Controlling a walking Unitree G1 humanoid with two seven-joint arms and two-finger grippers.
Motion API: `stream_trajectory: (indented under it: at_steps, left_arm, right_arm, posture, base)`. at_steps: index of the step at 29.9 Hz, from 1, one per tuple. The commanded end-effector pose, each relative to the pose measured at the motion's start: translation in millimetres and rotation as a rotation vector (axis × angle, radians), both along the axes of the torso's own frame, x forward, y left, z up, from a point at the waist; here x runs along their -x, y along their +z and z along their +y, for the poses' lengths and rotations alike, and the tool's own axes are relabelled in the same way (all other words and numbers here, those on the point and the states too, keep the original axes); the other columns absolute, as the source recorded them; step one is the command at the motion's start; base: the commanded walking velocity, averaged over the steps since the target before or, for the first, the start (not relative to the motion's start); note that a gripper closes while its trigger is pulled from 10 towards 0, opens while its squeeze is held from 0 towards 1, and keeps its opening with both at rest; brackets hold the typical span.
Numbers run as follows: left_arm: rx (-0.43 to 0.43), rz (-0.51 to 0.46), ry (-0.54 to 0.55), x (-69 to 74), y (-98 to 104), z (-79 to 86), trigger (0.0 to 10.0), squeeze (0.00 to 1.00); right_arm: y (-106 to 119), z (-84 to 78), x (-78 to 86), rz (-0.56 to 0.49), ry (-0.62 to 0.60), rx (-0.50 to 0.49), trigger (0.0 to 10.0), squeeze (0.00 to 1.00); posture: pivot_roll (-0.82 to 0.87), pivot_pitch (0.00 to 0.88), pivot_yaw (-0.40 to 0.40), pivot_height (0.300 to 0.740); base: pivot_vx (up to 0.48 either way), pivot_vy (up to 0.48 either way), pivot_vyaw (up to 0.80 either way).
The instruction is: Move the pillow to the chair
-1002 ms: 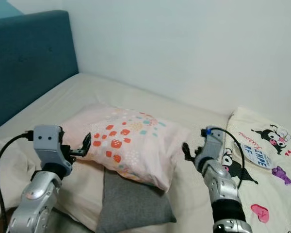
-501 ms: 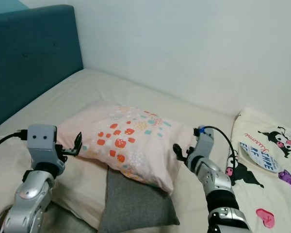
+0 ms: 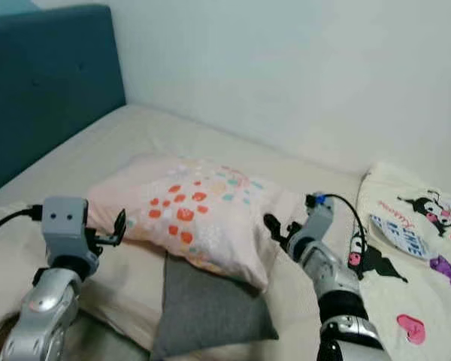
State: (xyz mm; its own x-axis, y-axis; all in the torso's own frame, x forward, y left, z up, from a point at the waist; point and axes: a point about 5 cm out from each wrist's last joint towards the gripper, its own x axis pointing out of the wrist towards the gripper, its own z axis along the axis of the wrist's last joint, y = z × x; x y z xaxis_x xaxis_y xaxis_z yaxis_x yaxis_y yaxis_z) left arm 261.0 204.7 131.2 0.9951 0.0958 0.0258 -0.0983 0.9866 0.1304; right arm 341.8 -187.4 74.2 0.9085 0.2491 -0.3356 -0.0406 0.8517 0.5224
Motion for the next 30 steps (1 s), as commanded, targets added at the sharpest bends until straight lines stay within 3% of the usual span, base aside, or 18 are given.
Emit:
stream_trajectory:
  at_steps: [1, 7, 10, 13, 15, 21, 27, 29, 30]
  left_arm:
    - [-0.021, 0.011, -0.018, 1.1, -2.5, -2.2, 10.0, 0.0]
    - [-0.021, 0.012, -0.026, 2.1, -2.6, -3.4, 10.0, 0.0]
    - [-0.021, 0.012, -0.032, 3.0, -2.1, -4.3, 10.0, 0.0]
    - [-0.022, 0.012, -0.035, 3.7, -1.5, -4.6, 10.0, 0.0]
    - [-0.024, 0.01, -0.038, 4.8, -0.2, -4.2, 10.0, 0.0]
    - [-0.027, 0.013, -0.043, 7.0, 0.7, -3.1, 10.0, 0.0]
    - [-0.028, 0.016, -0.047, 7.7, 0.7, -3.7, 10.0, 0.0]
    - [-0.027, 0.016, -0.053, 8.1, 2.1, -3.6, 10.0, 0.0]
    - [-0.027, 0.016, -0.053, 8.1, 2.1, -3.6, 10.0, 0.0]
  right_arm:
    - [-8.3, -3.3, 3.9, 0.039, -0.011, 0.004, 10.0, 0.0]
    - [-10.0, -2.9, 4.7, 0.038, -0.013, 0.002, 10.0, 0.0]
    - [-5.1, -0.7, 1.5, -0.001, -0.022, -0.047, 10.0, 0.0]
    - [2.1, 1.5, -1.8, -0.058, -0.016, -0.103, 10.0, 0.0]
    - [22.0, 5.5, -8.5, -0.187, 0.028, -0.219, 10.0, 0.0]
    - [47.9, 2.6, -15.8, -0.322, 0.045, -0.295, 10.0, 0.0]
    - [54.3, -7.3, -18.8, -0.357, -0.001, -0.268, 10.0, 0.0]
    - [52.0, -16.8, -20.5, -0.351, -0.054, -0.16, 10.0, 0.0]
    - [52.0, -16.8, -20.5, -0.351, -0.054, -0.16, 10.0, 0.0]
  posture:
    - [-0.02, 0.0, -0.116, 0.62]
    - [-0.02, 0.0, -0.112, 0.6]
    - [-0.01, 0.0, -0.11, 0.59]
    - [-0.01, 0.0, -0.107, 0.58]
    - [0.0, 0.0, -0.105, 0.565]
    - [0.0, 0.0, -0.097, 0.546]
    - [0.01, 0.0, -0.093, 0.546]
    - [0.01, 0.0, -0.089, 0.546]
    - [0.01, 0.0, -0.089, 0.546]
  base:
    - [0.0, 0.0, 0.0]
    - [0.0, 0.0, 0.0]
    - [0.0, 0.0, 0.0]
    - [0.0, 0.0, 0.0]
    - [0.0, 0.0, 0.0]
    - [0.0, 0.0, 0.0]
    - [0.0, 0.0, 0.0]
    - [0.0, 0.0, 0.0]
    - [0.0, 0.0, 0.0]
